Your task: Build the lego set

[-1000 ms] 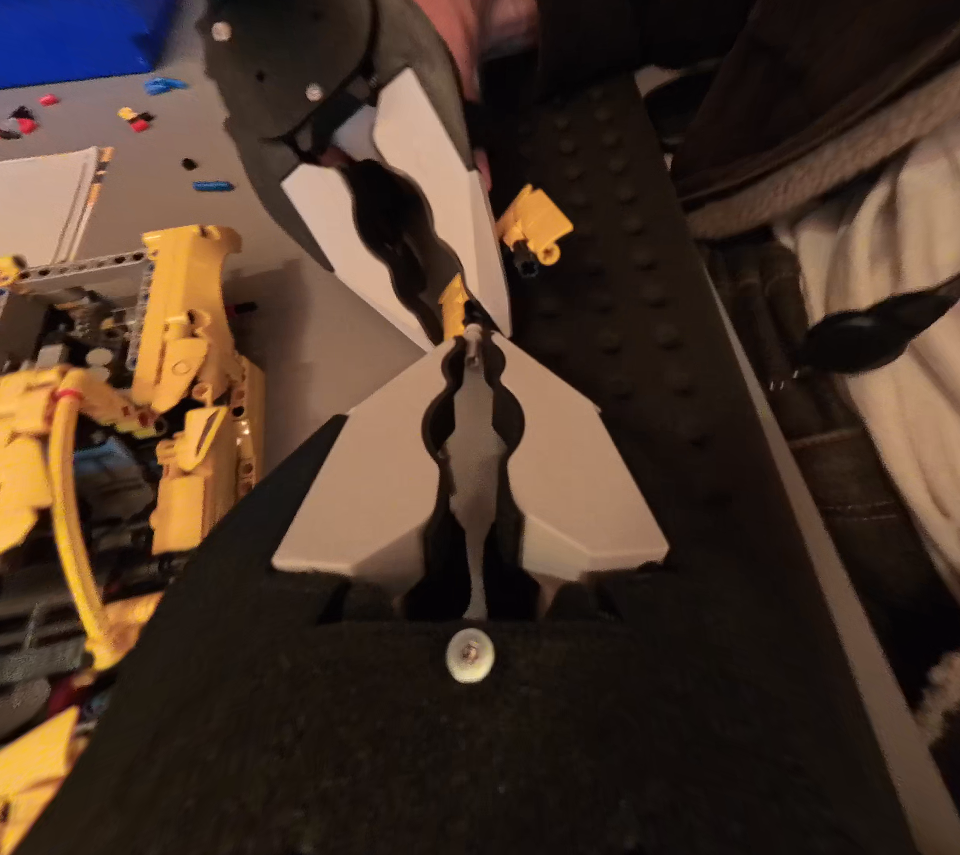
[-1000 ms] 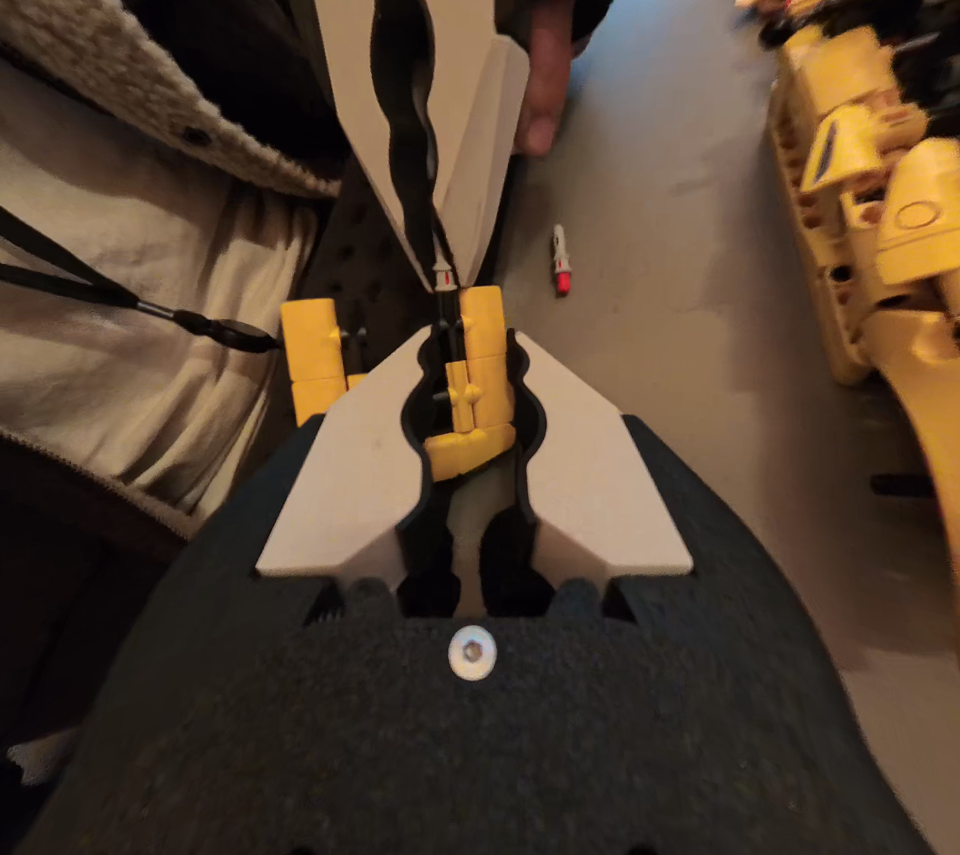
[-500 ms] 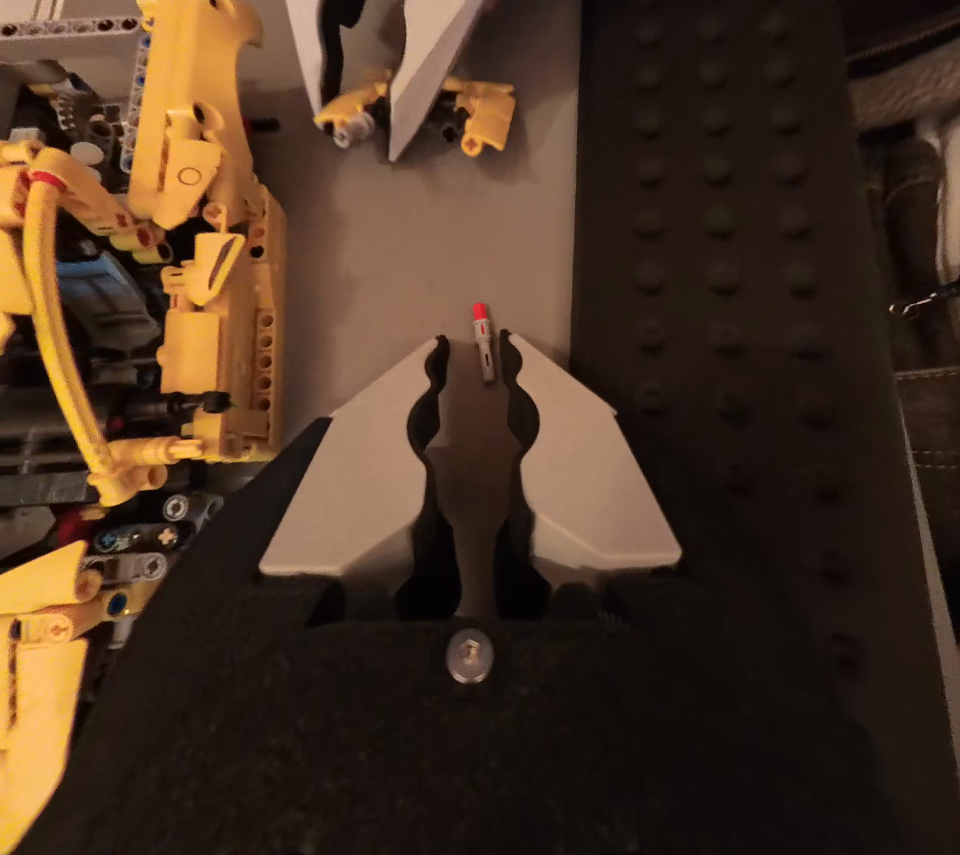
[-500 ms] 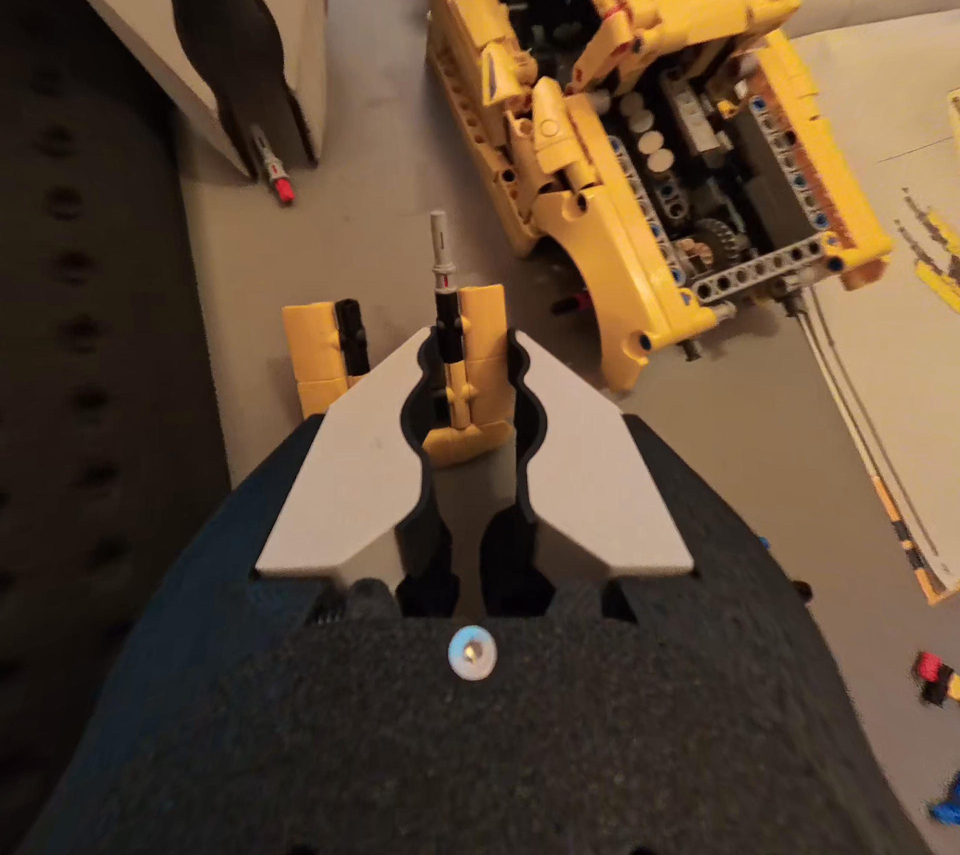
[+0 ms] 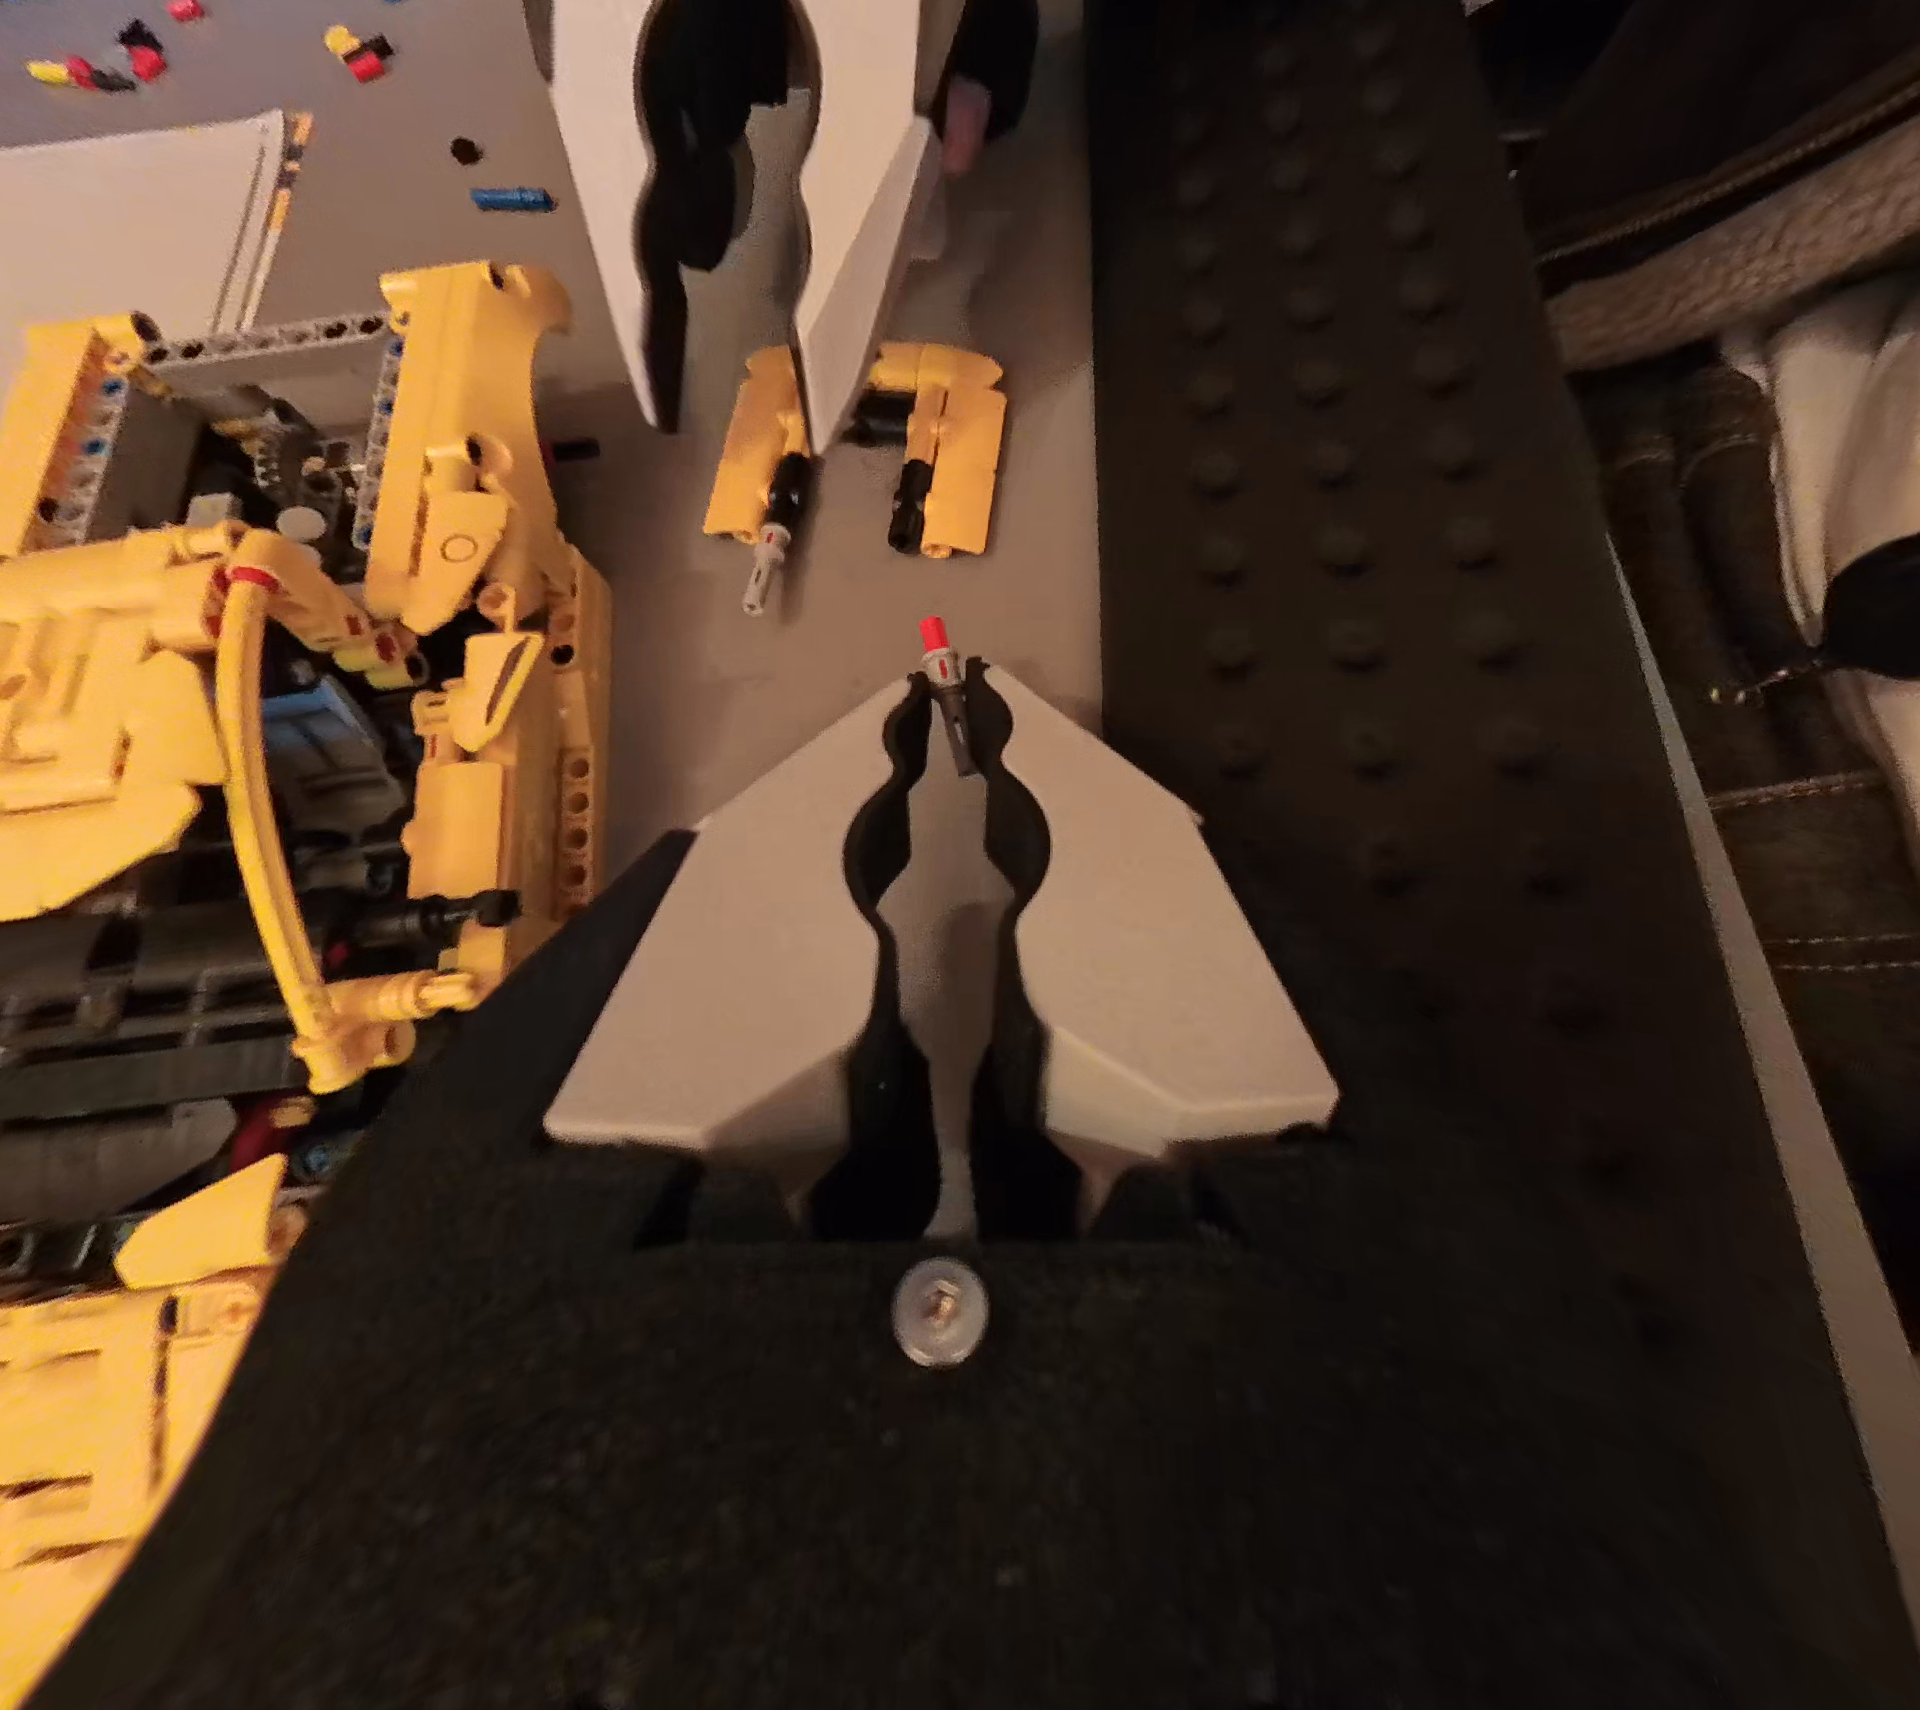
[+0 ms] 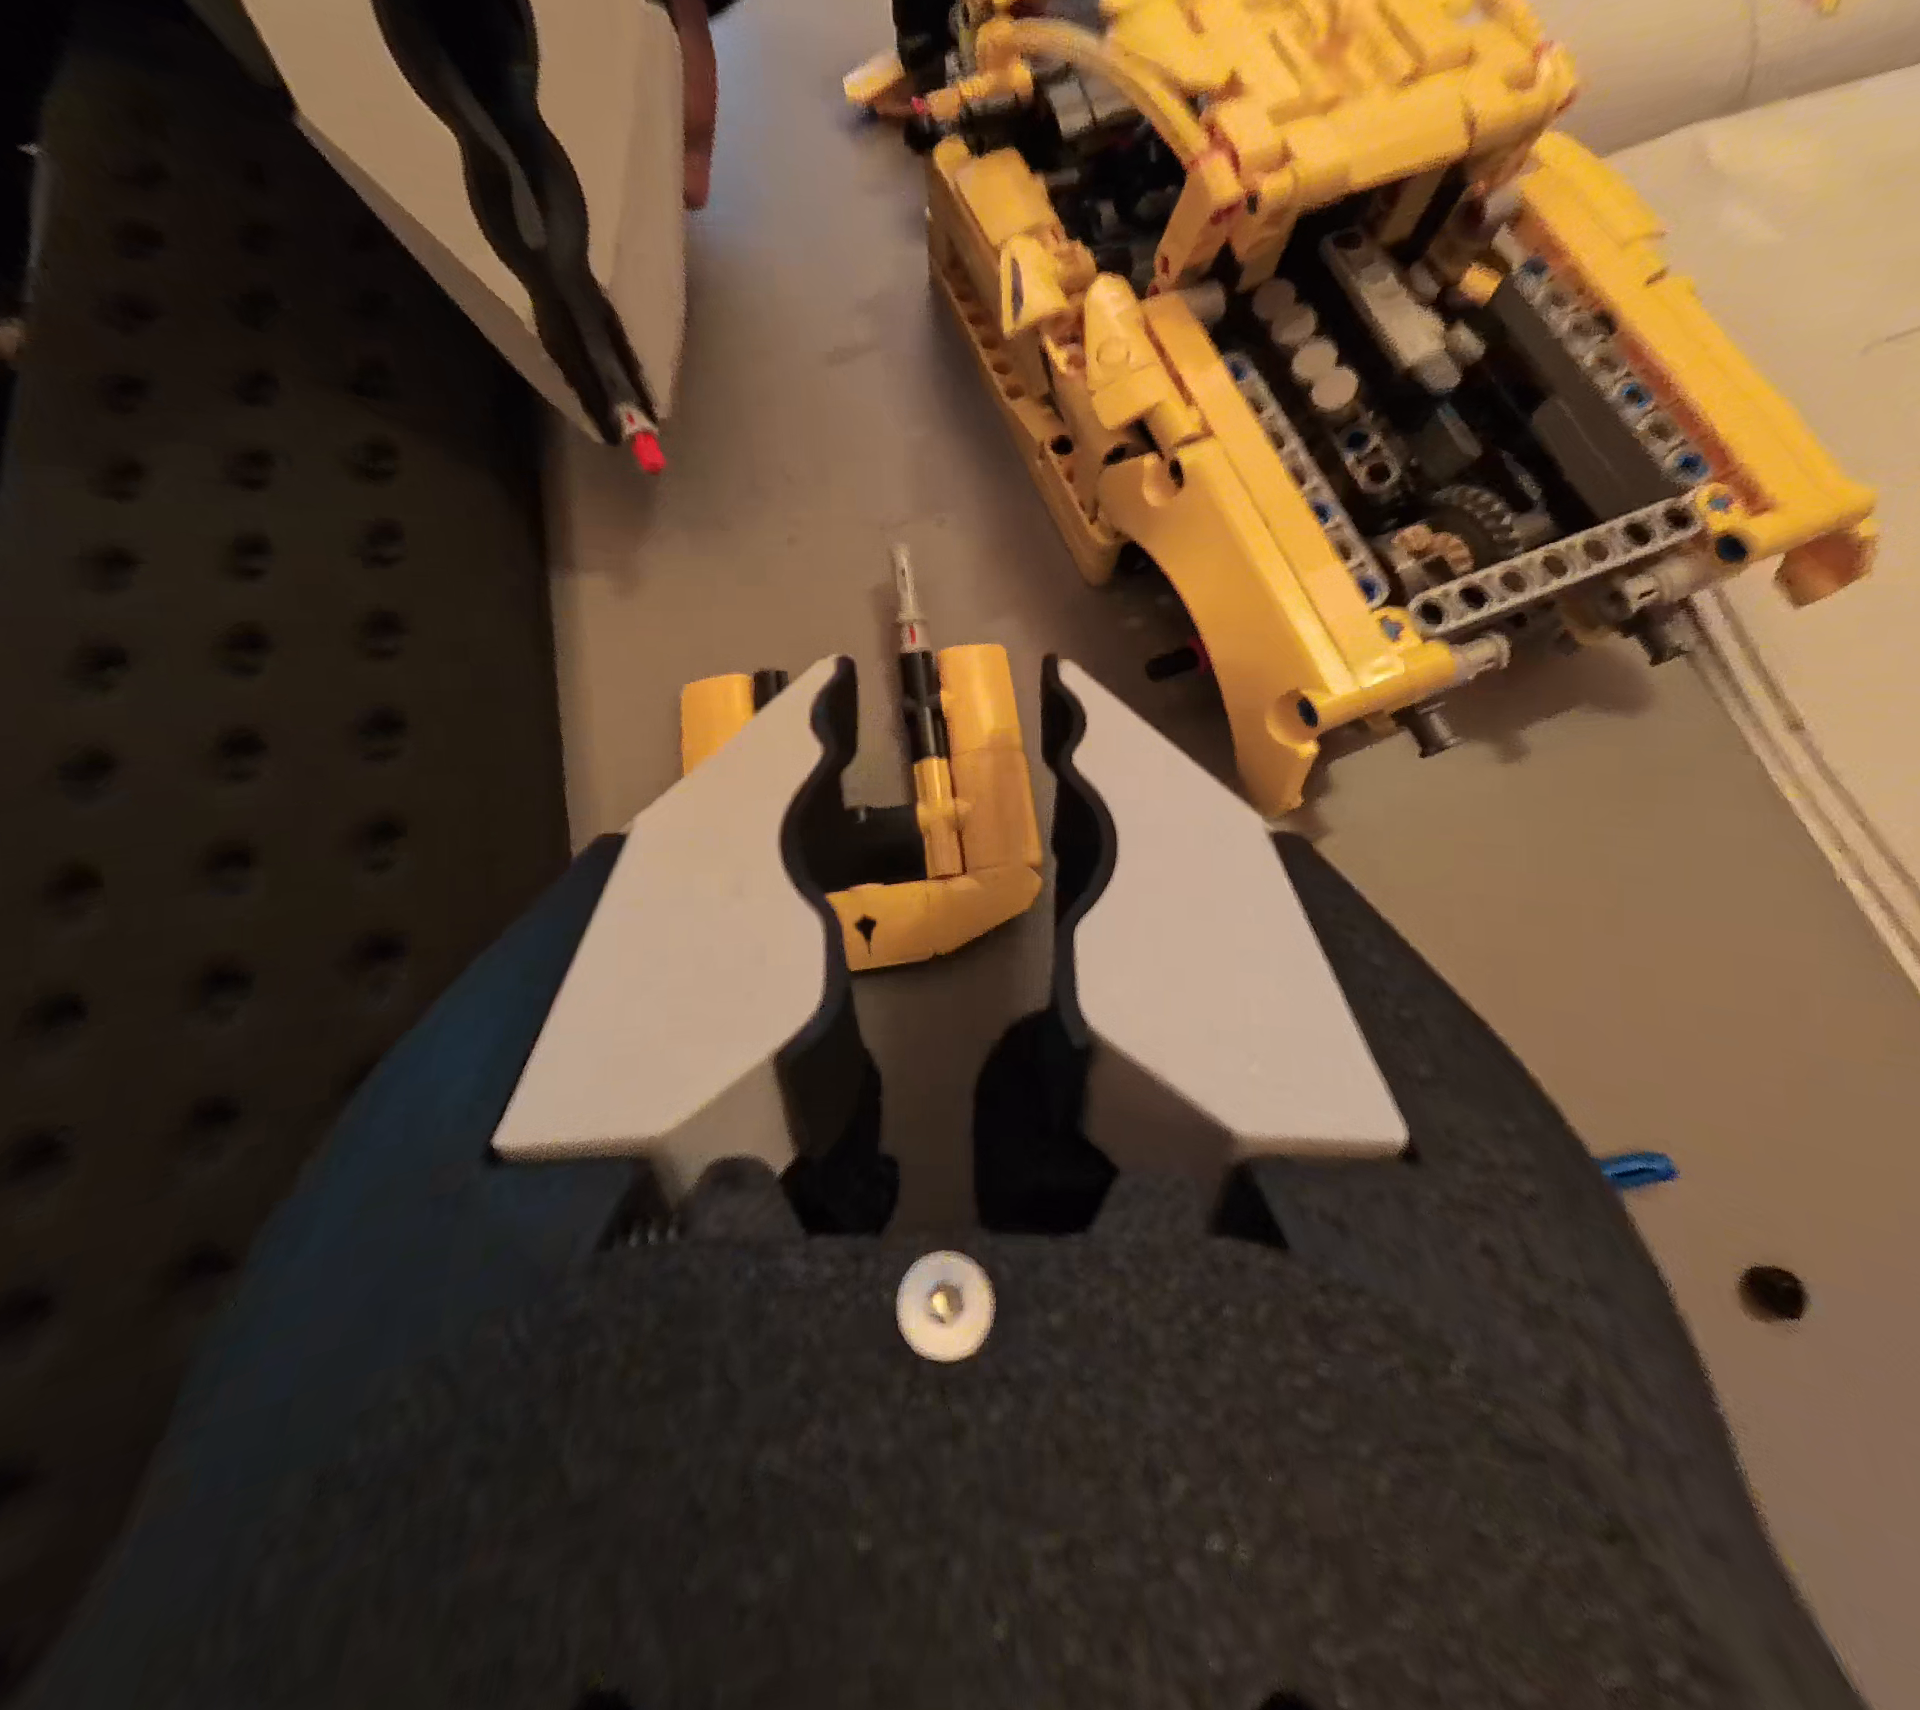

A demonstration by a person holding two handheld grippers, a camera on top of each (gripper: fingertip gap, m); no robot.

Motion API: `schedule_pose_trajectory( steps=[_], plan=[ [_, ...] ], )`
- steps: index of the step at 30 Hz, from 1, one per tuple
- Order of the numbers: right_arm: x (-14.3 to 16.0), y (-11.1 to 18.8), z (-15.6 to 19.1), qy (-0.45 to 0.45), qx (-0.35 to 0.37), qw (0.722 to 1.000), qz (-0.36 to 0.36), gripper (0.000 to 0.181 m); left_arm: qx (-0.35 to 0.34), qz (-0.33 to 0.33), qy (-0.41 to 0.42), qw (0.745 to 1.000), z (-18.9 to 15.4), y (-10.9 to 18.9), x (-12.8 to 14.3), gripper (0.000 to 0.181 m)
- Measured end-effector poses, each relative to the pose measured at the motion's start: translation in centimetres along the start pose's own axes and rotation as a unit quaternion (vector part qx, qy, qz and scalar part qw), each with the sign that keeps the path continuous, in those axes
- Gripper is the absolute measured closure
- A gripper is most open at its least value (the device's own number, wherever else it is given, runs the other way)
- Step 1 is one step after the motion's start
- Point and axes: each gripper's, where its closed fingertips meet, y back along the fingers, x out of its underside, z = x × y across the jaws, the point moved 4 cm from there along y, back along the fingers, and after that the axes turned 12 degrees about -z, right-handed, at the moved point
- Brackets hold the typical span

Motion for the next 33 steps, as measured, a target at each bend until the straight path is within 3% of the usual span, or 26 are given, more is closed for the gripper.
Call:
schedule_pose_trajectory(
  steps=[2, 4, 8, 12, 16, 19, 29, 33],
  plan=[
    [-1.8, 0.6, 0.8, 0.024, -0.006, 0.998, -0.054, 0.151, -0.004, -0.011, -0.009, 1.000, 0.0, 0.1, -0.4, 0.175],
    [-3.9, 0.6, 3.2, 0.027, -0.067, 0.990, -0.124, 0.158, -0.009, -0.028, -0.018, 0.999, 0.1, 0.3, -1.0, 0.175],
    [-4.8, -0.2, 6.2, 0.037, -0.138, 0.981, -0.132, 0.163, 0.002, -0.083, -0.024, 0.996, -0.4, 0.8, -2.7, 0.175],
    [-5.5, -0.2, 6.8, 0.123, -0.099, 0.975, -0.156, 0.169, 0.038, -0.122, 0.032, 0.991, -0.7, 1.4, -3.6, 0.175],
    [-5.3, -0.7, 7.0, 0.143, -0.089, 0.975, -0.148, 0.171, 0.069, -0.146, 0.079, 0.984, -1.0, 1.8, -4.2, 0.176],
    [-5.5, -0.5, 7.0, 0.152, -0.081, 0.973, -0.153, 0.181, 0.078, -0.142, 0.092, 0.982, -1.1, 1.7, -4.1, 0.175],
    [-5.9, -0.3, 8.1, 0.168, -0.108, 0.964, -0.178, 0.166, 0.127, -0.137, 0.154, 0.970, -1.6, 1.7, -3.8, 0.176],
    [-5.7, -0.8, 8.4, 0.192, -0.102, 0.961, -0.171, 0.176, 0.132, -0.130, 0.163, 0.969, -1.6, 1.6, -3.6, 0.176]
  ],
)
